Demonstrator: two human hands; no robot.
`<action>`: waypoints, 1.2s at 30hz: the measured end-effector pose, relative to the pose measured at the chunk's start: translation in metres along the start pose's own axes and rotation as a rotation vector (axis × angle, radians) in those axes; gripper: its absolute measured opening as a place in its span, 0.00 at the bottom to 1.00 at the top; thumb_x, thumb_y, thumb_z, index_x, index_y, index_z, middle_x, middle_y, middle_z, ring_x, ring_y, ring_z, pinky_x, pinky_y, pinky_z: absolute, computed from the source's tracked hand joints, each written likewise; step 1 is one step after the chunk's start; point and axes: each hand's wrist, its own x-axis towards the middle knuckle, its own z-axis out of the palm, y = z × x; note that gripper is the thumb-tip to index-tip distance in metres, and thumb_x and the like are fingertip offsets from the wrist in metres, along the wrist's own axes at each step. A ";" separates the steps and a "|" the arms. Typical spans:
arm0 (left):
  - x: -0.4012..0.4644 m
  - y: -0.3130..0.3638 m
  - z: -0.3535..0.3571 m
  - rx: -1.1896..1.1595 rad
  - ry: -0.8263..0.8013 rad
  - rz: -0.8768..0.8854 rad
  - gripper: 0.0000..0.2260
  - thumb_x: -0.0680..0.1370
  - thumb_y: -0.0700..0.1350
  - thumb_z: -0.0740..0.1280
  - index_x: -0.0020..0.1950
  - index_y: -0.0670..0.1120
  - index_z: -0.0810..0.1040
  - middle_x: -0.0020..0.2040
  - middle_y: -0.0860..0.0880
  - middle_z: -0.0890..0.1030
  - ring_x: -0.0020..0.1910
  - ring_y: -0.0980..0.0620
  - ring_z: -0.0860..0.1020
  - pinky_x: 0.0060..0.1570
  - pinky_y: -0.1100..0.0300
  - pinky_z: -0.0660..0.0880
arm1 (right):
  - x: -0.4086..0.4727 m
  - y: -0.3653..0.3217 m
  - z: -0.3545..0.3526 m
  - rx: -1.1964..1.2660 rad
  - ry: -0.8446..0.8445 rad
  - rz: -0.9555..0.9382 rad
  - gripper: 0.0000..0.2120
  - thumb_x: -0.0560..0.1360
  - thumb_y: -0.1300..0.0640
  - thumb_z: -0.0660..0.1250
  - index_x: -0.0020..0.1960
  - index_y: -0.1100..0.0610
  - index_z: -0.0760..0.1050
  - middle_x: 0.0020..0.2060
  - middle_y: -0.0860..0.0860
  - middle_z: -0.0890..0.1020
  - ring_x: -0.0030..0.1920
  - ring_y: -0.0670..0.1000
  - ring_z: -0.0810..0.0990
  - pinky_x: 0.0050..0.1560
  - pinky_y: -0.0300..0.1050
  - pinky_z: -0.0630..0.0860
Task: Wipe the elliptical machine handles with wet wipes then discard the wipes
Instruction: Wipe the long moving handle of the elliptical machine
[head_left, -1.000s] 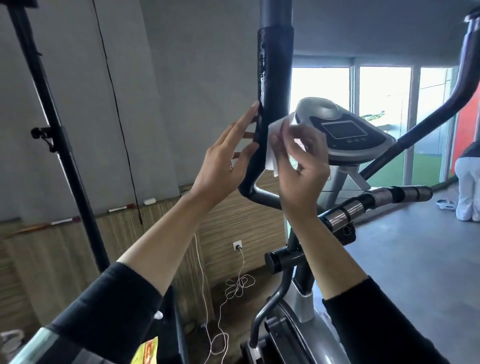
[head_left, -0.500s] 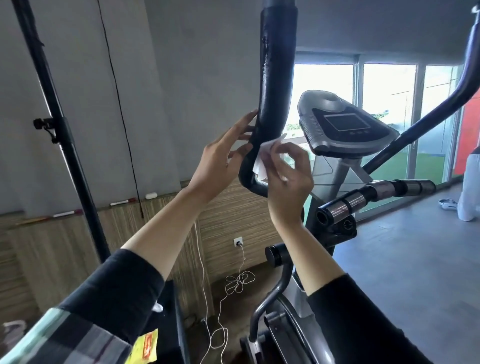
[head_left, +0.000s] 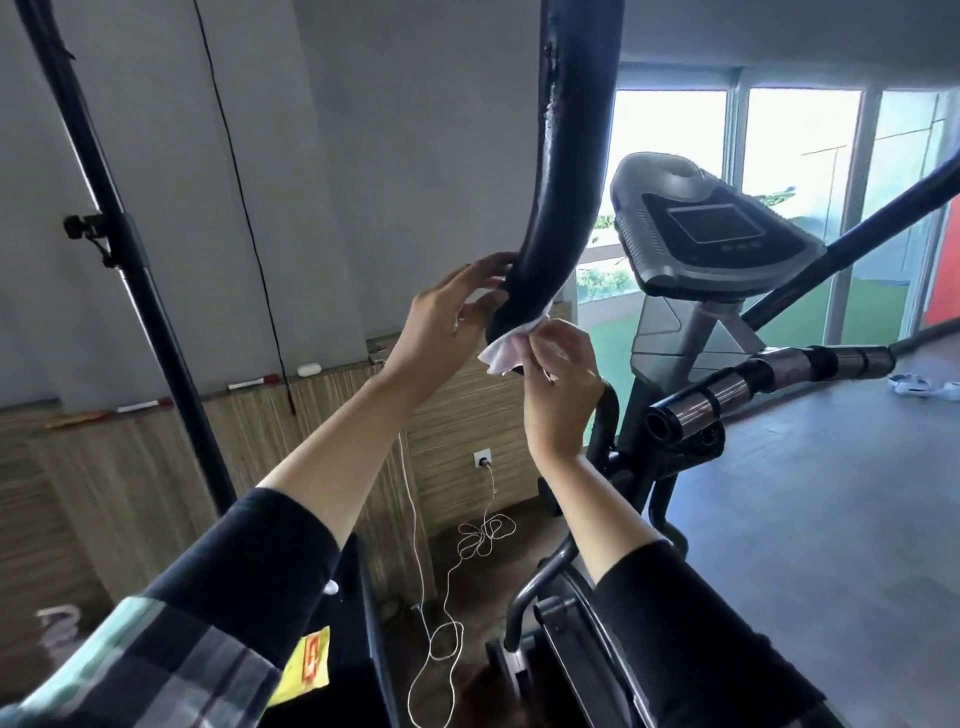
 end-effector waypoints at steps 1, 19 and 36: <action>0.000 -0.002 0.000 -0.002 -0.007 -0.012 0.16 0.80 0.35 0.64 0.66 0.45 0.75 0.57 0.56 0.78 0.52 0.73 0.75 0.49 0.76 0.73 | -0.002 0.001 0.001 -0.014 -0.026 0.022 0.05 0.70 0.64 0.73 0.45 0.63 0.83 0.46 0.56 0.81 0.46 0.46 0.79 0.50 0.36 0.77; 0.027 -0.082 0.002 -0.186 -0.159 0.397 0.15 0.78 0.39 0.66 0.65 0.44 0.76 0.57 0.53 0.78 0.52 0.60 0.78 0.52 0.71 0.76 | -0.057 0.021 0.071 -0.150 0.426 0.066 0.07 0.74 0.64 0.68 0.51 0.62 0.81 0.52 0.55 0.79 0.53 0.46 0.78 0.54 0.45 0.78; 0.053 -0.109 0.013 -0.526 -0.262 0.644 0.14 0.78 0.42 0.68 0.64 0.43 0.77 0.58 0.53 0.78 0.48 0.60 0.78 0.49 0.70 0.75 | -0.048 -0.003 0.102 -0.269 0.791 0.024 0.11 0.70 0.70 0.70 0.53 0.69 0.79 0.48 0.48 0.80 0.47 0.32 0.78 0.47 0.24 0.72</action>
